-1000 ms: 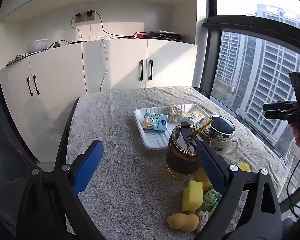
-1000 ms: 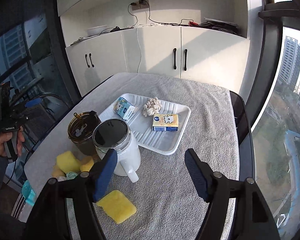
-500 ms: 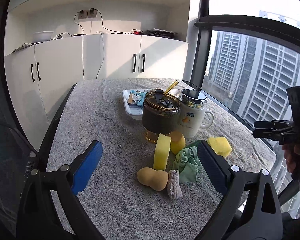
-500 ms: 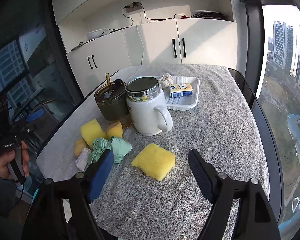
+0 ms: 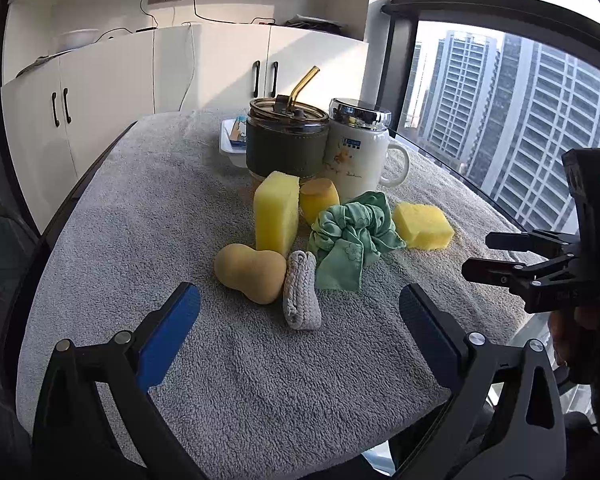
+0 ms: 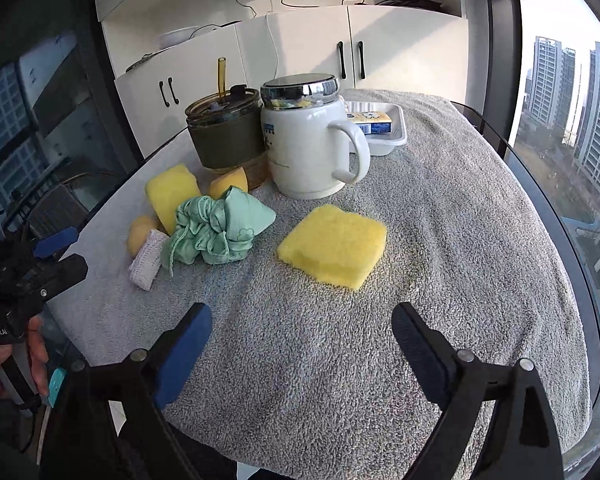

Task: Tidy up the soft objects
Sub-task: 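Move both open tools toward the sponges and sock on the towel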

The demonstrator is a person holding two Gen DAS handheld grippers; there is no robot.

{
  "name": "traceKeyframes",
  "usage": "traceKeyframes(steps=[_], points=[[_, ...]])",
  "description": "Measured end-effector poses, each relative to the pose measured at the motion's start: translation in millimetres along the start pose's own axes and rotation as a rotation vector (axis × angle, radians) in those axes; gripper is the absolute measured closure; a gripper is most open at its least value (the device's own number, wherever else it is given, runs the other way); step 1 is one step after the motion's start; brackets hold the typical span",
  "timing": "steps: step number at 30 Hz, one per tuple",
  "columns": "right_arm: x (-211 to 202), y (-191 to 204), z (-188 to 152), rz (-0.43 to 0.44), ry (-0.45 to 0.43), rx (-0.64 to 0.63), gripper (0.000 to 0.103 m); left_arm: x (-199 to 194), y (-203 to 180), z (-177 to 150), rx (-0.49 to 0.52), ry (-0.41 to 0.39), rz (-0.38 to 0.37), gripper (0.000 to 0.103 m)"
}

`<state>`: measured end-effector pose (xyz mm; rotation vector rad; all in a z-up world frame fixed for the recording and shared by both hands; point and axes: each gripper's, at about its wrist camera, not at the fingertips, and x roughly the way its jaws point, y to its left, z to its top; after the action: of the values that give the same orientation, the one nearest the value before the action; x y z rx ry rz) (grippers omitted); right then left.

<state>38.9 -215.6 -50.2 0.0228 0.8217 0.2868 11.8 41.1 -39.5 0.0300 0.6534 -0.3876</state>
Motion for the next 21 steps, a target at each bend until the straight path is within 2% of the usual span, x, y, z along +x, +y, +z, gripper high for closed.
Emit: traceKeyframes(steps=[3, 11, 21], points=[[9, -6, 2, -0.001, 0.002, 0.014, 0.010, 14, -6, -3, 0.027, 0.022, 0.001, 0.002], [31, -22, 19, 0.000, 0.021, 0.038, 0.010, 34, -8, -5, -0.041, 0.048, -0.016, 0.002], [56, -20, 30, -0.001, 0.042, 0.038, 0.010, 54, -6, -11, -0.074, 0.101, 0.011, 0.003]])
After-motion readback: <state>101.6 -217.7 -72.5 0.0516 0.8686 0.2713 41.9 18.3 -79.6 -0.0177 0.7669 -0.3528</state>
